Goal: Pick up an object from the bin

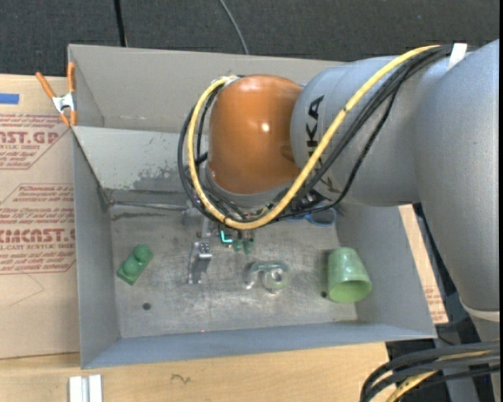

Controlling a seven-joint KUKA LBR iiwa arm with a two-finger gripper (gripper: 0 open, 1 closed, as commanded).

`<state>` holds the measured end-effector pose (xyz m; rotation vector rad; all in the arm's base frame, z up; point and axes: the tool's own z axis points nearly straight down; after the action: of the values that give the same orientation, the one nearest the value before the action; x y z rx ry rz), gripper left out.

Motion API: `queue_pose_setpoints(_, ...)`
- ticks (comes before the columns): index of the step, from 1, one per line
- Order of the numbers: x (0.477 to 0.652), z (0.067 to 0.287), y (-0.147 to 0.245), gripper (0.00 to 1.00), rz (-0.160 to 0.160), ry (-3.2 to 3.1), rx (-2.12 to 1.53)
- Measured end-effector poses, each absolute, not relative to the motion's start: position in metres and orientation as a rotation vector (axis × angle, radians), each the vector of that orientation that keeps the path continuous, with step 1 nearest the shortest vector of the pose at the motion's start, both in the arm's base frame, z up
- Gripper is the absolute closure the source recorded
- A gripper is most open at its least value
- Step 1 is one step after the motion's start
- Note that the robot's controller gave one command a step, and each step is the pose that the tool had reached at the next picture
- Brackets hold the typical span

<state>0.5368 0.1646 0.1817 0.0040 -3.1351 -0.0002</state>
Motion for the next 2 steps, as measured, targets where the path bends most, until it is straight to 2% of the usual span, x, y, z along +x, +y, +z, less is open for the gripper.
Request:
queue_pose_setpoints(1,0.562,0.091,0.199,0.00,-0.001,-3.136,-0.043)
queue_pose_setpoints(2,0.562,0.071,0.244,0.00,-0.002,-3.130,0.303)
